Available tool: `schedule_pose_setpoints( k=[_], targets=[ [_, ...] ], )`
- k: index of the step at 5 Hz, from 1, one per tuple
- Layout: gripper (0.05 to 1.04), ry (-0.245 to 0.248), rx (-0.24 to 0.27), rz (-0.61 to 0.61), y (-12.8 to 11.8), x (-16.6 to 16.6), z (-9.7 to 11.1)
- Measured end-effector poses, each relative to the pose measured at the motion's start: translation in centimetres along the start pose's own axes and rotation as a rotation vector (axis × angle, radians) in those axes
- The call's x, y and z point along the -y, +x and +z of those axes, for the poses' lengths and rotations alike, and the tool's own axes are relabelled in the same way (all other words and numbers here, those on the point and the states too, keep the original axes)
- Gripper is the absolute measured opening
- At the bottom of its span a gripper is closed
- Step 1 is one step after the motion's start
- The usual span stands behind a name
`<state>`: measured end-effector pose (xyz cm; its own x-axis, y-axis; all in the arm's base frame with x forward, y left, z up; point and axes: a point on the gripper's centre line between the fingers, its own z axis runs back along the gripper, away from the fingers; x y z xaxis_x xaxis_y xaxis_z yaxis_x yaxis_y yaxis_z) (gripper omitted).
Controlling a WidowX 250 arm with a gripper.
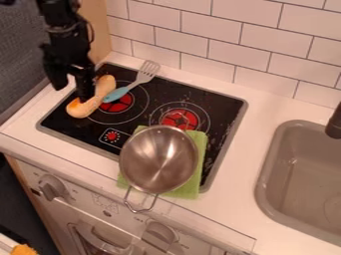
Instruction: Put the bread in the top right side
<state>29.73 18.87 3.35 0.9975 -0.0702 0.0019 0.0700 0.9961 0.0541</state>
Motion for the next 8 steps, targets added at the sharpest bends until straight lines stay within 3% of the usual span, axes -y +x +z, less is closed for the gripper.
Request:
schedule_pose_setpoints(
  k=[2, 3, 4, 5, 6, 7, 8],
  targets=[
    [1.001, -0.017, -0.007, 0.041, -0.4, 0.6, -1.6],
    [0.937, -0.029, -0.029, 0.041, -0.6, 1.2, -2.4],
    [0.741, -0.029, -0.021, 0.061, -0.6, 1.4, -2.6],
    [0.658, -0.032, -0.028, 0.073, -1.0, 1.8, -2.8],
    [0.658, -0.040, -0.029, 0.092, -1.6, 2.8, -2.5],
    [0.657, -0.008, 0.036, 0.182, -1.6, 4.0, 0.7],
    [0.657, -0.035, 0.123, 0.198, 0.5, 7.7, 4.4]
  ],
)
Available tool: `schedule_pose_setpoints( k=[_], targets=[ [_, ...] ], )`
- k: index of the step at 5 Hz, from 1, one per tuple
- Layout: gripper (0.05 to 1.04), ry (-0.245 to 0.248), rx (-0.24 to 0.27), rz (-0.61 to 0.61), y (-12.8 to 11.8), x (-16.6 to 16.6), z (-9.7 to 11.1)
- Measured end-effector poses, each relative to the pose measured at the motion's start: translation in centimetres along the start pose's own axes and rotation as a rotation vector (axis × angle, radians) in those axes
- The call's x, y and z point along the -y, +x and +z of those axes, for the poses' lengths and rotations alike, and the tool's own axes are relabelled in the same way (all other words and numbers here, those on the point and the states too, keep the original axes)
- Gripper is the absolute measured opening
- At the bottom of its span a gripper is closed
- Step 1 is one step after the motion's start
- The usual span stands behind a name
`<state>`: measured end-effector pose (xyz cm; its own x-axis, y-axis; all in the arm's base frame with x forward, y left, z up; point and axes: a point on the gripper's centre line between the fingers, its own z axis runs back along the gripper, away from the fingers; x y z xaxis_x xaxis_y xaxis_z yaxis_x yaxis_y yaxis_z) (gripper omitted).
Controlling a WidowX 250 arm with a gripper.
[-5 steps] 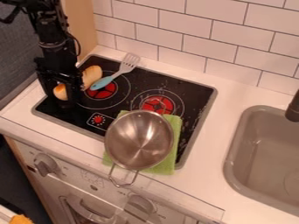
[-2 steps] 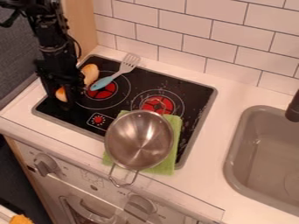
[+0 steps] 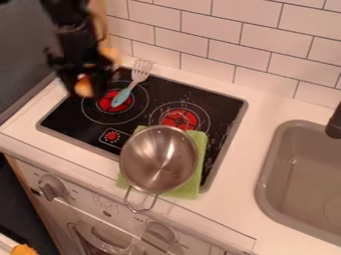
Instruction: Put the bread in the top right side
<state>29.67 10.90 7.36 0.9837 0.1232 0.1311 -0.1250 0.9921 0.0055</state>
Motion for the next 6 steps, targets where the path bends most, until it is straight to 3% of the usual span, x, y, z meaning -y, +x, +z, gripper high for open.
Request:
schedule_pose_setpoints(
  k=[1, 2, 3, 4, 5, 6],
  targets=[
    [0.657, -0.045, -0.010, -0.103, 1.8, 5.2, -0.3],
    [0.657, -0.059, -0.048, -0.111, 3.0, 9.4, -1.9],
    [0.656, -0.038, -0.078, -0.086, 4.5, 12.3, -4.3],
    [0.656, -0.010, -0.093, -0.051, 4.6, 12.2, -5.2],
    [0.757, 0.002, -0.087, -0.054, 4.8, 12.0, -5.3],
    [0.993, 0.001, -0.091, -0.064, 4.5, 12.0, -5.5]
  ],
)
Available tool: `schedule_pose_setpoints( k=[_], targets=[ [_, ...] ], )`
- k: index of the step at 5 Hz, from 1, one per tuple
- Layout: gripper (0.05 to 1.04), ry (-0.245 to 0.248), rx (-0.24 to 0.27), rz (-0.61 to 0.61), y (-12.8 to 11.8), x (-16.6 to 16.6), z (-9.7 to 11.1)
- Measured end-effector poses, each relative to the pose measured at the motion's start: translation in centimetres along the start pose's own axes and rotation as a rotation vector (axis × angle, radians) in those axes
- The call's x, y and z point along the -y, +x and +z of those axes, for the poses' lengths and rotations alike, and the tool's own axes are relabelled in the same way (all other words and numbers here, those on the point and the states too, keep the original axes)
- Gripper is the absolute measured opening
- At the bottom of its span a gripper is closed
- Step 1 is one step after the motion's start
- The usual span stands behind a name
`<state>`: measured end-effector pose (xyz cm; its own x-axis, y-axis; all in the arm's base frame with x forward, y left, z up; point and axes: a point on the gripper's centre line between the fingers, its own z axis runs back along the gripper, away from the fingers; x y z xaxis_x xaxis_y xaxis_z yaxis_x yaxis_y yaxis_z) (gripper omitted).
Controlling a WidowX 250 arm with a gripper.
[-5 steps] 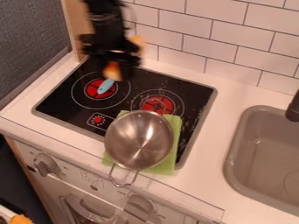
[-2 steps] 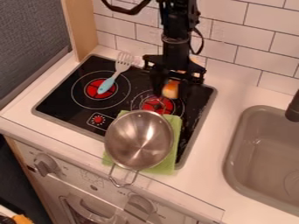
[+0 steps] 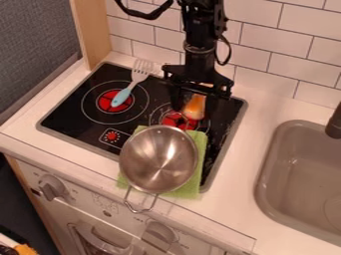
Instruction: Put the bread in the top right side
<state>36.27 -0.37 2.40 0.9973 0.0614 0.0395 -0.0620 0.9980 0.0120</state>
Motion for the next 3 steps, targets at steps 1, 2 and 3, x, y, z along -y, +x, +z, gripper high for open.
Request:
schedule_pose_setpoints(
  k=[1, 2, 3],
  targets=[
    [1.005, -0.002, 0.025, -0.026, 0.0, 0.7, 1.2],
    [1.000, -0.004, 0.060, -0.040, 0.1, 1.1, 3.5],
    [1.000, -0.006, 0.065, -0.045, -0.1, 1.8, 4.9]
  ],
)
